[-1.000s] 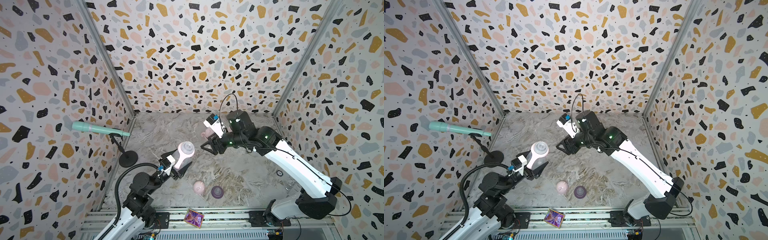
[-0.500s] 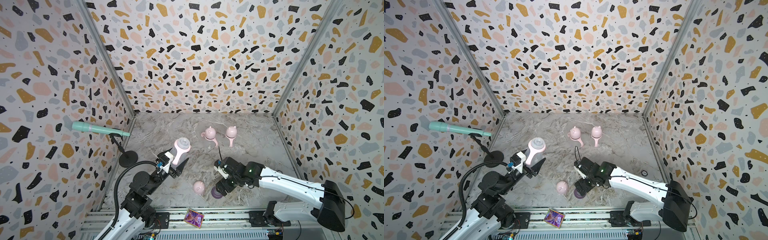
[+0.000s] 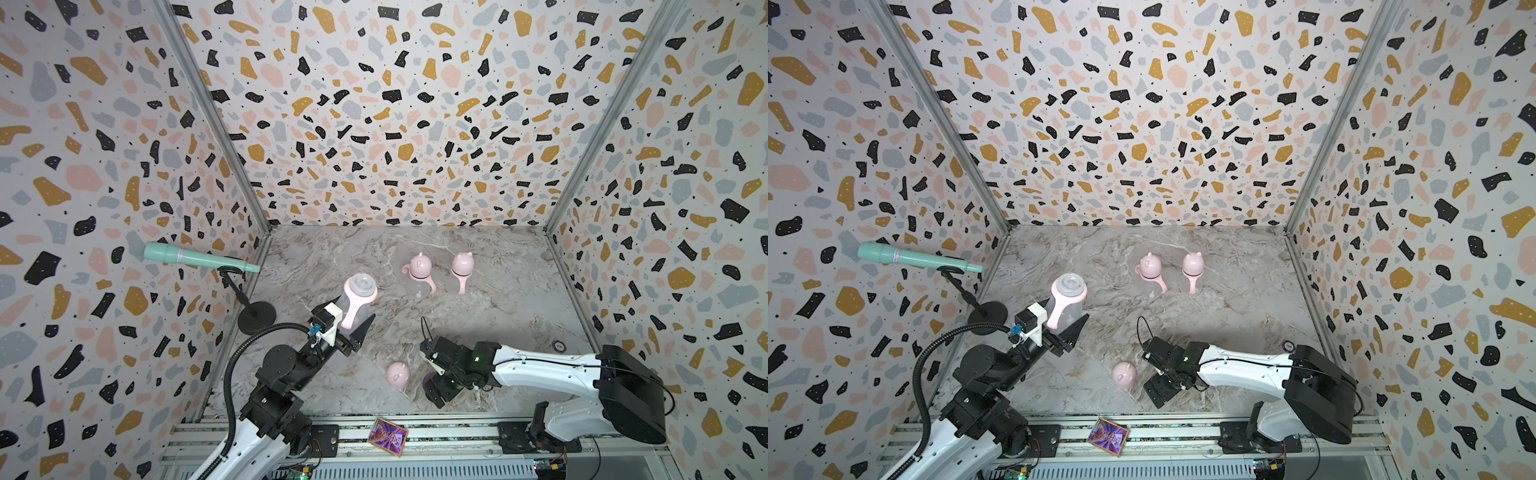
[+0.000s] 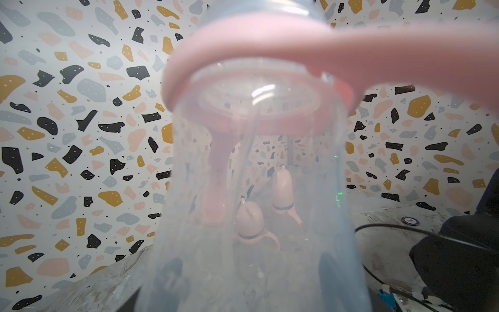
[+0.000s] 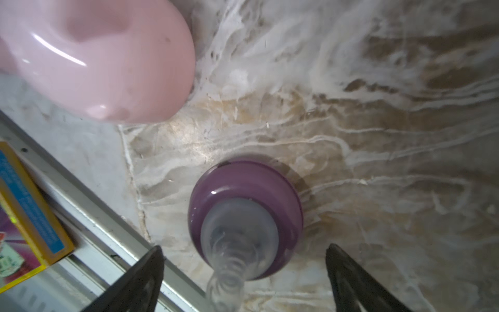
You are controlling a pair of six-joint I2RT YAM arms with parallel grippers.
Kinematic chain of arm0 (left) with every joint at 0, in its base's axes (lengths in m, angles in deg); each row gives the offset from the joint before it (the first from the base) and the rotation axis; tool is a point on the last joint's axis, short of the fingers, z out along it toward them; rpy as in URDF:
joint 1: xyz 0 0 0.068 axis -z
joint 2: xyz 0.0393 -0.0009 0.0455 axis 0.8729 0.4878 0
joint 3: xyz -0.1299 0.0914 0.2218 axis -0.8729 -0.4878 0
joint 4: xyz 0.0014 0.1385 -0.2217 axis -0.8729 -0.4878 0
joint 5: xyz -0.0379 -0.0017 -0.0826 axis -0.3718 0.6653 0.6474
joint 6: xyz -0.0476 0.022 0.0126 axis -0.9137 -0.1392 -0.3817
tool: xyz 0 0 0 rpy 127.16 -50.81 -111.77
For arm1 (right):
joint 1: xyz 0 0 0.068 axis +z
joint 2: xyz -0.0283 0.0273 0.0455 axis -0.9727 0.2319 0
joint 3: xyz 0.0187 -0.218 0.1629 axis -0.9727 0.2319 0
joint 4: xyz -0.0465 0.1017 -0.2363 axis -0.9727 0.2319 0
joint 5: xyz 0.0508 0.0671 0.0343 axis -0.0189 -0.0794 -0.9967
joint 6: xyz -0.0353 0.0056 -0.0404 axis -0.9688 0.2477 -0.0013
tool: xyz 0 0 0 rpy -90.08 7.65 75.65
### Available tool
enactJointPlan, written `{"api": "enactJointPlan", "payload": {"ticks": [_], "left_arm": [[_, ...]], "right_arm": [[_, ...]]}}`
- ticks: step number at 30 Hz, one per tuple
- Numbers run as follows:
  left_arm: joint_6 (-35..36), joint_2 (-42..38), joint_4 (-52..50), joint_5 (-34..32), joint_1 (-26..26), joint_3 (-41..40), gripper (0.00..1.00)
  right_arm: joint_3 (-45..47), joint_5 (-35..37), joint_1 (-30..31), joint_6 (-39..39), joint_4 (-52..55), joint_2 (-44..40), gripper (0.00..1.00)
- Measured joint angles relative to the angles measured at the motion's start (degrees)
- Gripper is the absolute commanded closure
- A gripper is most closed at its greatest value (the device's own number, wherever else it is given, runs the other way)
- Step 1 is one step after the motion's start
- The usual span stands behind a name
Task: Assemble the baby bottles
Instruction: Pick up the nipple from the center of the board.
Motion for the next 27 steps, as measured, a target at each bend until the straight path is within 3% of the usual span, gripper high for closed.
{"api": "enactJointPlan", "payload": {"ticks": [15,27], "left_arm": [[-0.2,-0.6,0.0,-0.4,0.0,-0.3,0.71],[-0.2,-0.6,0.0,-0.5,0.0,-0.3,0.71]], "right_arm": [[-5.2,4.0,2.7,-0.7,1.0,8.4,0.14],[-6.0,5.3,3.0,-0.7,1.9,9.4,0.21]]}}
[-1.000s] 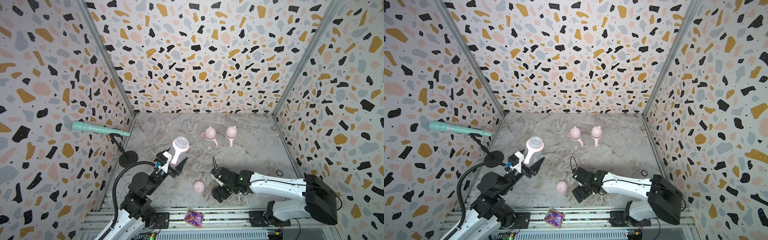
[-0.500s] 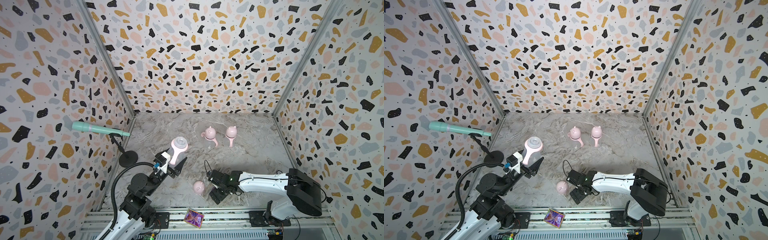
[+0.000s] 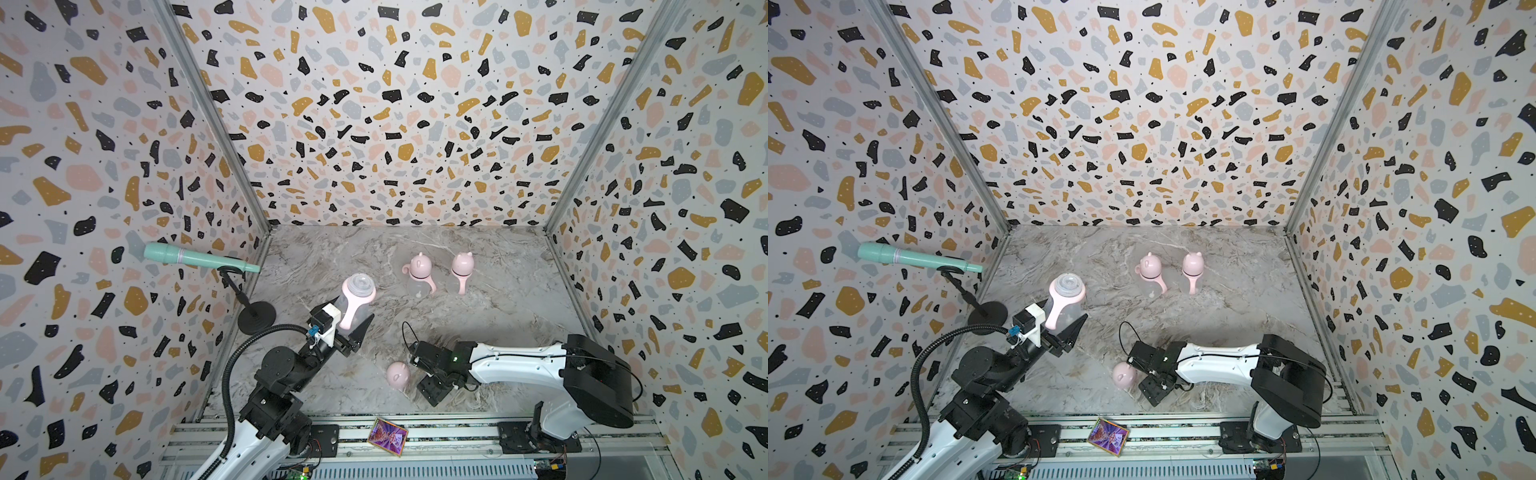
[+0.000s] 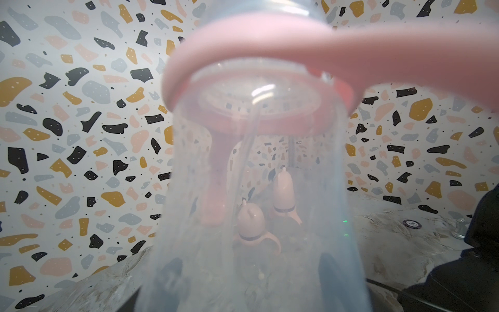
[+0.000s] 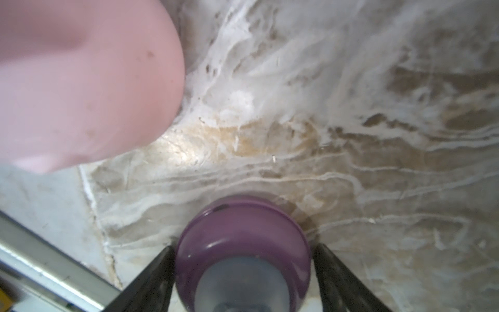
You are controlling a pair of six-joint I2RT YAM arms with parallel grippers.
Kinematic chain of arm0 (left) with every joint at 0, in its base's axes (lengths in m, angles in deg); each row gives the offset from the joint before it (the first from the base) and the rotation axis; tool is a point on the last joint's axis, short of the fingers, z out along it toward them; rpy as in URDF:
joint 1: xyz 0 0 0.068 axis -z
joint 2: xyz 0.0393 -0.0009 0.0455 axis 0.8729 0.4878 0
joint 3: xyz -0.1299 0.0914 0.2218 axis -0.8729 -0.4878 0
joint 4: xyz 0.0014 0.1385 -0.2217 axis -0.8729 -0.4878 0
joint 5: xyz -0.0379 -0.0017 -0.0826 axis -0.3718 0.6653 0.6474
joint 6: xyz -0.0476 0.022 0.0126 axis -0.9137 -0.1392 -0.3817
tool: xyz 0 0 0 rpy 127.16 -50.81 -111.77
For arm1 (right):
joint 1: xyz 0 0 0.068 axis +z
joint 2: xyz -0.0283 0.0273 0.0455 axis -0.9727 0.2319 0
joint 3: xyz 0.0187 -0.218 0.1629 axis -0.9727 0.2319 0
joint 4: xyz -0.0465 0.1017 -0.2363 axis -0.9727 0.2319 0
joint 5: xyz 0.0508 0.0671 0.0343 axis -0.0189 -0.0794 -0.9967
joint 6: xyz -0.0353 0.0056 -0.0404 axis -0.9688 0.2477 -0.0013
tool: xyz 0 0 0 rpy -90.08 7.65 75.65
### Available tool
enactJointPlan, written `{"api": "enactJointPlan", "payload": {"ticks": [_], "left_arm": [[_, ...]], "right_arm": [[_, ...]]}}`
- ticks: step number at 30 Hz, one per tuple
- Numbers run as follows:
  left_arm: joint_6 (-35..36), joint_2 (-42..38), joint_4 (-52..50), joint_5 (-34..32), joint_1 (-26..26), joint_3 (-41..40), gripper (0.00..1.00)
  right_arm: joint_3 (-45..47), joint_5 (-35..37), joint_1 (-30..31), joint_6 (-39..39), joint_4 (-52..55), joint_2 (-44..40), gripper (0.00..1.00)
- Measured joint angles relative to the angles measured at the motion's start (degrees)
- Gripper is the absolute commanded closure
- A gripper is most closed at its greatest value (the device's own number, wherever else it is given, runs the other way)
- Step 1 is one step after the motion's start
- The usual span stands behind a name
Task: Assemble the baby bottles
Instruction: Pick up the nipple from the center of the board.
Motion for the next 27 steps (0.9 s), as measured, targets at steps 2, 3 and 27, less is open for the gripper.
{"api": "enactJointPlan", "payload": {"ticks": [2,3,27], "left_arm": [[0.0,0.0,0.0,0.0,0.0,0.0,0.71],[0.0,0.0,0.0,0.0,0.0,0.0,0.71],[1.8,11.0,1.8,17.1,0.0,0.2,0.74]], "right_arm": [[-0.2,0.0,0.0,0.0,0.2,0.3,0.23],[-0.4,-0.1,0.0,0.0,0.3,0.5,0.25],[-25.0,-12.7,-19.5,-9.6,15.2,-19.4,0.89]]}}
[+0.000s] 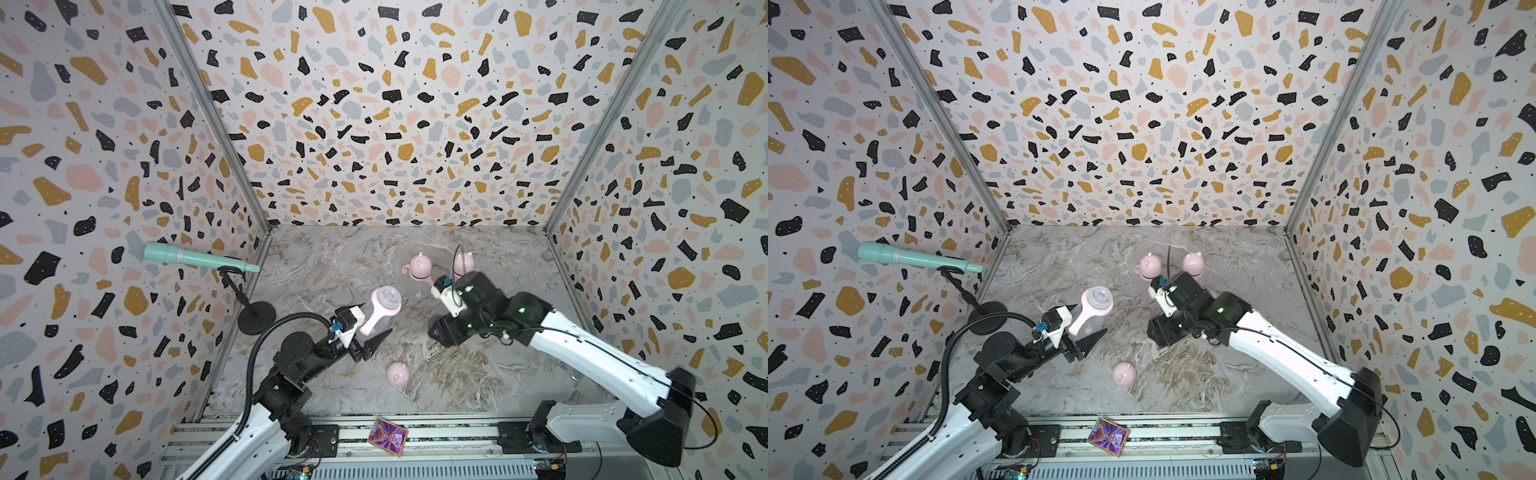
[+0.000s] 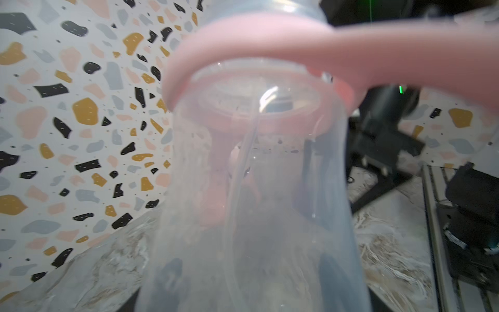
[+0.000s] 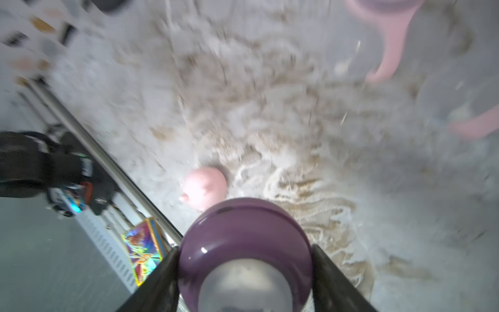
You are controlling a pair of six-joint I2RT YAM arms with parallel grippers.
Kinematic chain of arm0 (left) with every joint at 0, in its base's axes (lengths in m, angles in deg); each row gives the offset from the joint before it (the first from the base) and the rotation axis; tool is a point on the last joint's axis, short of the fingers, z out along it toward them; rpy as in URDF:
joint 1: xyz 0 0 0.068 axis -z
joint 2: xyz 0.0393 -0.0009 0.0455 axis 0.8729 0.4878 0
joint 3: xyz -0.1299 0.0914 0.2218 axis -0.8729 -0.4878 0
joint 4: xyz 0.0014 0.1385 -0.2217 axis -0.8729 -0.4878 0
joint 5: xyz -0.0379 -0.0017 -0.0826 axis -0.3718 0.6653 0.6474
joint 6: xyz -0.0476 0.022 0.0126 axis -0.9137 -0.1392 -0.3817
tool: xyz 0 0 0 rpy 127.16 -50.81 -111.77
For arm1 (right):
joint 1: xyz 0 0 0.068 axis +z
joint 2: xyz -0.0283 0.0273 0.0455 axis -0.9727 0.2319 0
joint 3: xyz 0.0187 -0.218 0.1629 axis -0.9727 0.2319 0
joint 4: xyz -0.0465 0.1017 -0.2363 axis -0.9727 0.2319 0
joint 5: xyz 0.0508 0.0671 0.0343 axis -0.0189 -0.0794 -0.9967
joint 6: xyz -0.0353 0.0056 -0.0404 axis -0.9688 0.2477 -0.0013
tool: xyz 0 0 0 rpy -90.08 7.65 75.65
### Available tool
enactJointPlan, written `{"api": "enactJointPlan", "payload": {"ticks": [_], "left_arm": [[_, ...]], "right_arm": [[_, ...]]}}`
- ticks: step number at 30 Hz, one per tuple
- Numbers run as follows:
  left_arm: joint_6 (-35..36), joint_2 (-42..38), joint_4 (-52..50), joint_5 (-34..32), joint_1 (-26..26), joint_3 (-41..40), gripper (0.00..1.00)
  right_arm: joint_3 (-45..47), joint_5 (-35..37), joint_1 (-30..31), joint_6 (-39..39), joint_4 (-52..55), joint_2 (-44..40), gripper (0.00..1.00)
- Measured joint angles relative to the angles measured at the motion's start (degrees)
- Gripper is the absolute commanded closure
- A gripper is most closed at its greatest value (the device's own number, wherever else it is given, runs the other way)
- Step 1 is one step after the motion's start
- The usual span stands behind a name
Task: Assemble the baby bottles
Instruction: Pick up the nipple from the center of the board, then close the nipple on the baby bottle.
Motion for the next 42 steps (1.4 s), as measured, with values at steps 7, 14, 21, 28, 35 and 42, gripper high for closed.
{"api": "enactJointPlan", "payload": {"ticks": [7,14,21,28,35,42], "left_arm": [[1.0,4.8,1.0,10.2,0.0,2.4,0.76],[3.4,6.4,-0.8,16.7,0.0,7.1,0.75],[7.0,7.0,-8.1,18.6,-0.2,8.7,0.76],[8.5,7.0,-10.1,19.3,-0.2,9.4,0.76],[8.6,6.4,-10.0,19.5,-0.2,9.4,0.75],[8.5,6.2,-9.7,19.6,-0.2,9.4,0.76]], "right_arm": [[-26.3,-11.3,-0.2,-8.3,7.3,3.2,0.95],[-36.8,-15.6,5.5,-13.9,12.6,10.3,0.97],[-36.8,-14.7,7.8,-16.1,16.1,13.8,0.98],[-36.8,-13.4,8.5,-16.6,17.1,13.6,1.0],[-34.5,-13.3,7.6,-16.3,16.2,11.2,1.0],[-28.1,-16.7,7.2,-15.8,12.2,7.6,1.0]]}}
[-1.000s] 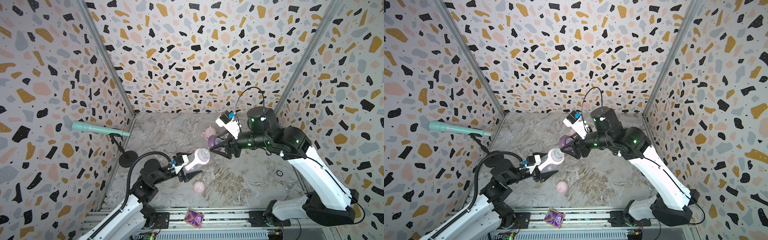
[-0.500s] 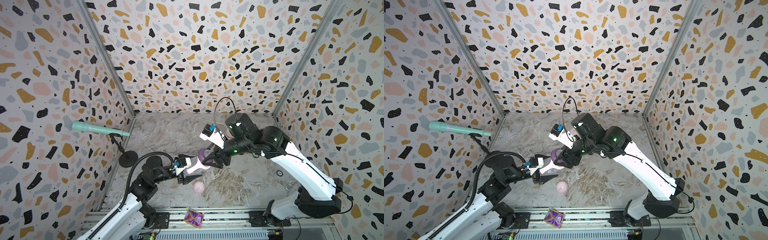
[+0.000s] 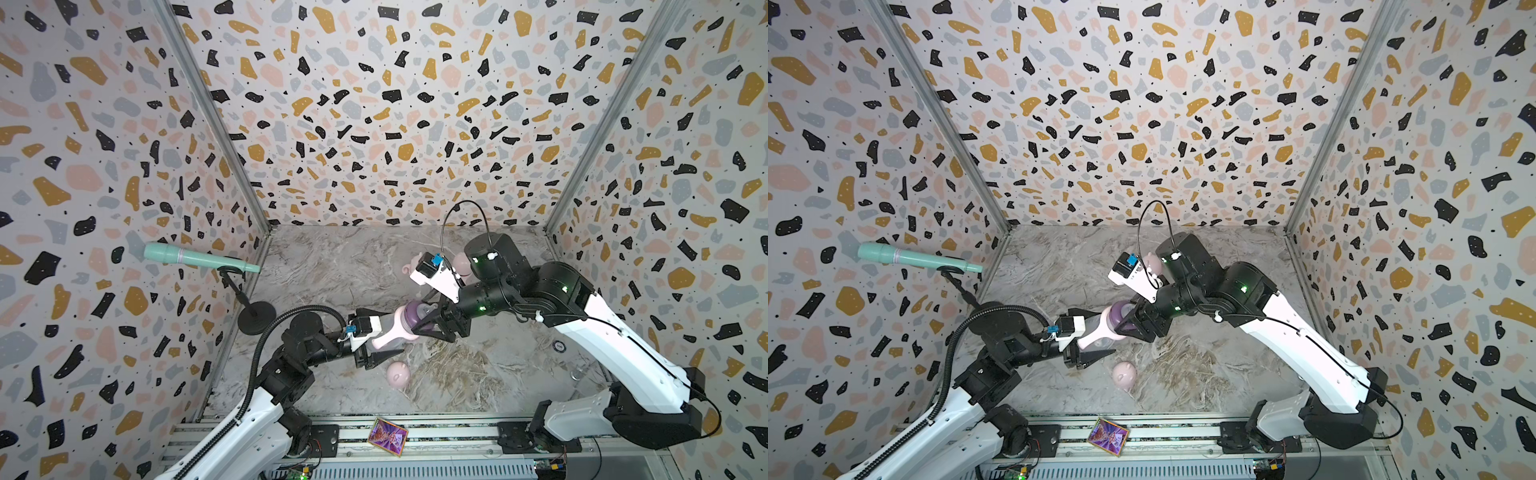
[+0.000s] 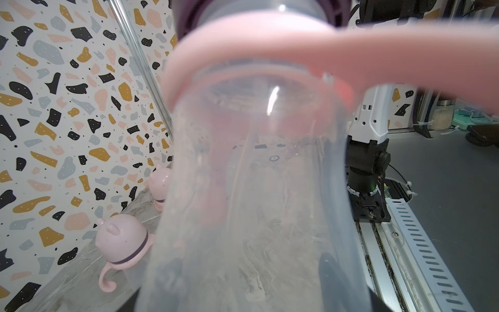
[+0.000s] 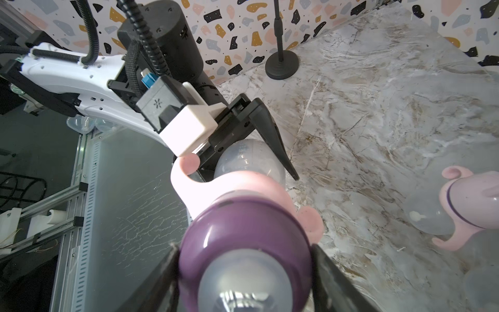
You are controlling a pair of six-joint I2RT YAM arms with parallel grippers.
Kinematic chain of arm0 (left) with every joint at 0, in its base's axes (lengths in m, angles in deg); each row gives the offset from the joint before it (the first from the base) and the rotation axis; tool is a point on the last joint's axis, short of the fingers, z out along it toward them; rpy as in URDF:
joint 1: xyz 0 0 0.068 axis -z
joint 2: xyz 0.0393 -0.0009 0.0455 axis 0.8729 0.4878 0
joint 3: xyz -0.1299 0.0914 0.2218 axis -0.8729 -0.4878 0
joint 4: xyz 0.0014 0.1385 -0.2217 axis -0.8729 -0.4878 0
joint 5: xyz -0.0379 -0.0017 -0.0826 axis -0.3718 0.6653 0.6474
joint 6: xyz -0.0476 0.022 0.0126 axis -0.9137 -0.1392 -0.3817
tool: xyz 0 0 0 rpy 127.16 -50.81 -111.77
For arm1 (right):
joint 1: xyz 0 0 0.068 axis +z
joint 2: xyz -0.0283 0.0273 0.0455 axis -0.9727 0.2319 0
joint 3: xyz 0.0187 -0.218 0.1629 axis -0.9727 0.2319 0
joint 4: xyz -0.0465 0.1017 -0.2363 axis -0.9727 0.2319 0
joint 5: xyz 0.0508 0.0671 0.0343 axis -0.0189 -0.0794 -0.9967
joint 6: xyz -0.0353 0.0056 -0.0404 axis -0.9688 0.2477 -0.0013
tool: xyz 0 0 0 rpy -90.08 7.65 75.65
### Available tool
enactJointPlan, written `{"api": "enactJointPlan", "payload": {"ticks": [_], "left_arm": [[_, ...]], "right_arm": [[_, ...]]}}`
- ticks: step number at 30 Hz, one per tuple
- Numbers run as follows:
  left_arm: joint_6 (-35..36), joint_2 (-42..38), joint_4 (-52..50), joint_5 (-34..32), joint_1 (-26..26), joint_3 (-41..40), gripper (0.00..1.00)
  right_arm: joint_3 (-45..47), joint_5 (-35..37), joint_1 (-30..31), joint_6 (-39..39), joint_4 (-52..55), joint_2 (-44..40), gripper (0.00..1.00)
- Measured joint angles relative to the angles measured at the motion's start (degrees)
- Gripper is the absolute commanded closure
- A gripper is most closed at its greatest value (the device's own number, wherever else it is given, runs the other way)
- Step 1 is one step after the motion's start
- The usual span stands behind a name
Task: Assemble the baby bottles
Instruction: Close the nipple on the baby bottle.
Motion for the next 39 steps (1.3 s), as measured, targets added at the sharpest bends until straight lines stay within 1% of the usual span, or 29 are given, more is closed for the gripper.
{"api": "enactJointPlan", "payload": {"ticks": [7,12,16,20,26,30,32,35,39], "left_arm": [[0.0,0.1,-0.3,0.4,0.0,0.0,0.77],[0.0,0.1,-0.9,0.5,0.0,0.1,0.77],[0.0,0.0,-2.0,1.3,0.0,0.2,0.8],[0.0,0.5,-5.5,2.9,-0.1,0.3,0.81],[2.6,2.6,-13.7,7.1,-0.6,4.1,0.81],[4.2,3.0,-17.2,8.2,-0.7,6.2,0.82],[5.0,2.8,-18.4,7.3,-0.7,6.8,0.83],[6.3,1.5,-19.8,3.8,-0.9,6.8,0.83],[7.8,-1.0,-21.2,-1.9,-0.9,6.4,0.85]], "right_arm": [[3.8,-1.8,-0.1,0.8,-4.5,-1.0,1.0],[3.9,-1.8,-0.2,0.6,-4.6,-1.0,1.0],[5.0,-1.8,-0.2,0.0,-5.2,-1.1,1.0],[8.1,-1.8,-0.2,-1.9,-6.0,-1.8,1.0],[10.9,-2.1,0.1,-5.0,-6.7,-3.3,1.0],[12.7,-3.1,0.2,-6.0,-8.5,-4.2,1.0],[13.0,-3.3,0.2,-6.0,-9.3,-4.2,1.0],[13.9,-3.3,0.2,-5.0,-11.0,-3.7,1.0],[17.7,-3.7,0.0,-1.1,-17.6,-4.1,1.0]]}}
